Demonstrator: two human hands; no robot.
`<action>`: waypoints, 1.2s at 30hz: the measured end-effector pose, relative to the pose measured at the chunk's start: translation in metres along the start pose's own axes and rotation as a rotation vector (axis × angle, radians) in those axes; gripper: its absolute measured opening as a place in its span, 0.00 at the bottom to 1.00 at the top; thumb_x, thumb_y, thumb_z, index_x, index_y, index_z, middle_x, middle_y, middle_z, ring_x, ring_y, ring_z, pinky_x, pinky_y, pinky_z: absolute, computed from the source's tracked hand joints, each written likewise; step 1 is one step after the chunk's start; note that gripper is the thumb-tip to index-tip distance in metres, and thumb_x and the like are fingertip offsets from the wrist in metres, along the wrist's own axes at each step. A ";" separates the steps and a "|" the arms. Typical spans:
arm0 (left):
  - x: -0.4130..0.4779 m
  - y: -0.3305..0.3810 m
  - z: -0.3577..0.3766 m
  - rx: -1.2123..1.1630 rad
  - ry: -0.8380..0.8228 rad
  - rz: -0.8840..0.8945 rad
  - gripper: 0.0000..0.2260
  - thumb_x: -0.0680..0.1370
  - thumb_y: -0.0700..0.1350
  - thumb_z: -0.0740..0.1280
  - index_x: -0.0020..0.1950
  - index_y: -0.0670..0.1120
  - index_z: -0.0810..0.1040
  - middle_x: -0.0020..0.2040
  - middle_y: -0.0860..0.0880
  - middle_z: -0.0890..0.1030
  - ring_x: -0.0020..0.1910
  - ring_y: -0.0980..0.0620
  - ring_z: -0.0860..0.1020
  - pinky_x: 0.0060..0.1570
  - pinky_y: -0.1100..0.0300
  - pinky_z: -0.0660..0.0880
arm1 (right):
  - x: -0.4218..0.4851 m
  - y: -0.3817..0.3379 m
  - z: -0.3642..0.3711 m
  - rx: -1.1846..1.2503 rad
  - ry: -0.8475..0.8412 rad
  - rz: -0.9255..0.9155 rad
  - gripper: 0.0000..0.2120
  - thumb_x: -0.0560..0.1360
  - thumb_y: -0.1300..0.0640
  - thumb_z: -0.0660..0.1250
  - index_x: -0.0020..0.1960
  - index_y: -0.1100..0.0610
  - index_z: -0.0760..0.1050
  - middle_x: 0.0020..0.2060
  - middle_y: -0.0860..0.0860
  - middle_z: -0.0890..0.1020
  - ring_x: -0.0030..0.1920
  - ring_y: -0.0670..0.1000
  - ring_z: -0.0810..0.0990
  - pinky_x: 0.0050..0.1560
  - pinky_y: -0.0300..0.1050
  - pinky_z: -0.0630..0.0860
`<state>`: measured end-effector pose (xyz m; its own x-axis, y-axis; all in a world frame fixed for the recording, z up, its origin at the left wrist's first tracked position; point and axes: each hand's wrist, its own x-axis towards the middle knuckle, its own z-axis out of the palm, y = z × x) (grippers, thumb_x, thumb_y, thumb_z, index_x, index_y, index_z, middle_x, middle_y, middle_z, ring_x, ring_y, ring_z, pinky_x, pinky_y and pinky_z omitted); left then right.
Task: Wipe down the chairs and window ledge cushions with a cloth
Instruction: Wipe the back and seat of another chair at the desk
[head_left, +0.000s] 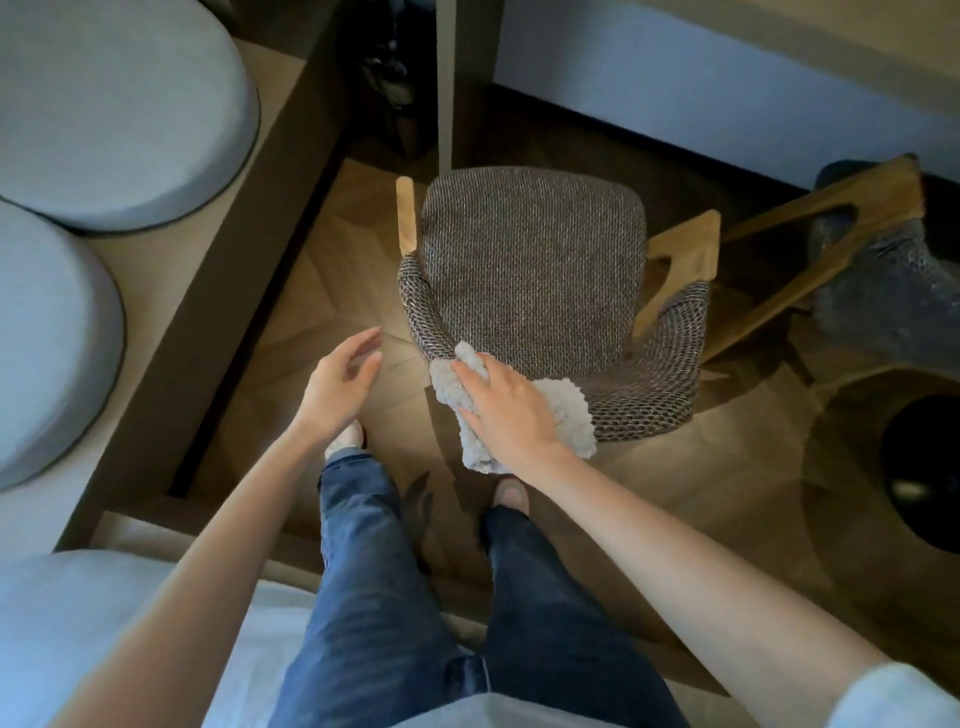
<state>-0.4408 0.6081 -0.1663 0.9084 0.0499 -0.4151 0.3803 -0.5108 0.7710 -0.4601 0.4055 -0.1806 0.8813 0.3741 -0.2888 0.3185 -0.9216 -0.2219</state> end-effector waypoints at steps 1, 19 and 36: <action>0.010 -0.001 -0.007 0.003 -0.020 0.005 0.17 0.81 0.41 0.61 0.70 0.46 0.71 0.64 0.52 0.75 0.58 0.59 0.72 0.56 0.69 0.65 | 0.013 -0.009 0.003 -0.013 -0.022 0.057 0.26 0.81 0.48 0.58 0.76 0.53 0.57 0.68 0.58 0.68 0.64 0.57 0.72 0.63 0.48 0.69; 0.168 -0.021 -0.117 0.069 -0.380 0.120 0.15 0.82 0.44 0.59 0.69 0.51 0.71 0.66 0.54 0.74 0.59 0.63 0.71 0.56 0.72 0.65 | 0.177 -0.066 0.055 0.164 0.072 0.551 0.30 0.81 0.55 0.59 0.78 0.57 0.49 0.76 0.60 0.57 0.71 0.57 0.67 0.66 0.49 0.68; 0.291 -0.008 -0.080 -0.038 -0.359 -0.074 0.20 0.81 0.40 0.61 0.72 0.51 0.67 0.63 0.53 0.76 0.55 0.59 0.75 0.54 0.63 0.71 | 0.365 0.002 0.019 0.787 0.202 0.489 0.22 0.83 0.49 0.52 0.77 0.46 0.57 0.74 0.48 0.64 0.69 0.53 0.69 0.68 0.46 0.65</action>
<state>-0.1652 0.6955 -0.2543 0.7615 -0.2225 -0.6088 0.4554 -0.4848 0.7467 -0.1442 0.5419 -0.3040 0.9219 -0.1283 -0.3657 -0.3643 -0.6089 -0.7047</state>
